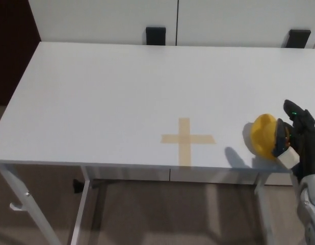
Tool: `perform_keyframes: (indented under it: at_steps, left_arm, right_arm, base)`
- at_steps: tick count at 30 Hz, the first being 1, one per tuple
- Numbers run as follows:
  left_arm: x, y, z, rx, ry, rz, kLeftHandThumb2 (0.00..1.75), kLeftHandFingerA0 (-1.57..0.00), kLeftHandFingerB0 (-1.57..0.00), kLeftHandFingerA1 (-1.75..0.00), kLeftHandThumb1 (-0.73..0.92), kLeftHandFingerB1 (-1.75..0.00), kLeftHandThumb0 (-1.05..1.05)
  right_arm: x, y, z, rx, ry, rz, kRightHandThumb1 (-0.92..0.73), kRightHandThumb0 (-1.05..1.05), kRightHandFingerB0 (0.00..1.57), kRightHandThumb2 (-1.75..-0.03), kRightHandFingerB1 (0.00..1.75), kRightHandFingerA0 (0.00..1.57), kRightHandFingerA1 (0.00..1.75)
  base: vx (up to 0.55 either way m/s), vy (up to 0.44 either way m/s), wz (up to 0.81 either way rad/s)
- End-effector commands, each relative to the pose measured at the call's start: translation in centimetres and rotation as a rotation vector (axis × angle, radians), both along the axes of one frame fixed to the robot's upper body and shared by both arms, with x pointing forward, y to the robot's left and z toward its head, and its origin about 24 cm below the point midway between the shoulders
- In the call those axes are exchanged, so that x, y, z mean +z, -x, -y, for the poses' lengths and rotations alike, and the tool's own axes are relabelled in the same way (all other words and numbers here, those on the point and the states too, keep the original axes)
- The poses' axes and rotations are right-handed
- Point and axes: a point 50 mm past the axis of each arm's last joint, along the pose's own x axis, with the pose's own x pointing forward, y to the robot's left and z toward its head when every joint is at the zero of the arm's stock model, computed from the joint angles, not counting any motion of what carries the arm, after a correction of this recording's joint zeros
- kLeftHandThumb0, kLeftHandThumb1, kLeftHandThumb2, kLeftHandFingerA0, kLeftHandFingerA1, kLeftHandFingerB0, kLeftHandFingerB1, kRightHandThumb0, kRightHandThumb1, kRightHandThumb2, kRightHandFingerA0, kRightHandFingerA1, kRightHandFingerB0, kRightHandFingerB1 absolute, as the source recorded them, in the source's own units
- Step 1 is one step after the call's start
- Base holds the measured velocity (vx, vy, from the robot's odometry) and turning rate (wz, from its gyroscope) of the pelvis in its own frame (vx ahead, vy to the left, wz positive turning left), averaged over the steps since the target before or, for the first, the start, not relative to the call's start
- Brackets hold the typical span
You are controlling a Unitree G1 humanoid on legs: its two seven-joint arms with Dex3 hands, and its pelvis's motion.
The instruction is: The robot uses its right hand to push the yellow duck toy to the center of the white desk.
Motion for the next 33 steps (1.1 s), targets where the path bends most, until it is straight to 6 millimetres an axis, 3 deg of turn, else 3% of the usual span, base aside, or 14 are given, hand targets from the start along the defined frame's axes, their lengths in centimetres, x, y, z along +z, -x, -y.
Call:
perform_keyframes:
  at_steps: [1,4,14,15,19,32,33]
  left_arm:
    - [0.2,0.0,-0.3,-0.001,-0.011,-0.013,0.86,-0.62,-0.76,-0.97,0.53,-0.81,-0.26]
    - [0.2,0.0,-0.4,-0.006,-0.013,-0.01,0.9,-0.63,-0.76,-0.98,0.52,-0.8,-0.25]
    - [0.3,0.0,-0.5,-0.009,-0.01,-0.008,0.79,-0.63,-0.73,-0.97,0.58,-0.76,-0.25]
    - [0.3,0.0,-0.5,-0.003,-0.009,-0.011,0.84,-0.63,-0.76,-0.99,0.54,-0.81,-0.27]
    - [0.4,0.0,-0.5,-0.019,-0.014,-0.013,0.85,-0.64,-0.72,-0.98,0.55,-0.78,-0.28]
    - [0.3,0.0,-0.4,0.005,-0.006,-0.008,0.84,-0.64,-0.75,-1.05,0.53,-0.85,-0.29]
    - [0.3,0.0,-0.4,0.003,-0.006,-0.008,0.82,-0.59,-0.74,-0.95,0.54,-0.81,-0.29]
  right_arm:
    - [-0.5,0.1,-1.9,0.084,0.04,-0.027,-0.92,-0.86,0.24,-0.7,0.34,0.23,0.44]
    - [-0.5,0.0,-3.0,0.135,0.06,-0.029,-0.92,-0.88,0.23,-0.72,0.33,0.23,0.44]
    - [-0.2,-0.1,-5.5,0.216,0.11,-0.015,-0.92,-0.89,0.31,-0.69,0.34,0.26,0.45]
    - [-0.2,-0.1,-5.9,0.221,0.104,-0.015,-0.92,-0.88,0.21,-0.73,0.36,0.2,0.49]
    - [0.0,-0.3,-7.1,0.232,0.096,-0.016,-0.92,-0.89,0.22,-0.74,0.37,0.16,0.49]
    - [-0.3,-0.3,-8.5,0.217,0.047,-0.031,-0.92,-0.9,0.18,-0.73,0.38,0.09,0.48]
    - [-0.3,-0.3,-8.6,0.214,0.043,-0.032,-0.45,-0.38,0.0,-1.09,0.5,0.02,0.54]
  base:
    - [0.0,0.0,0.0]
    - [0.0,0.0,0.0]
    - [0.0,0.0,0.0]
    - [0.0,0.0,0.0]
    - [0.0,0.0,0.0]
    - [0.0,0.0,0.0]
    - [0.0,0.0,0.0]
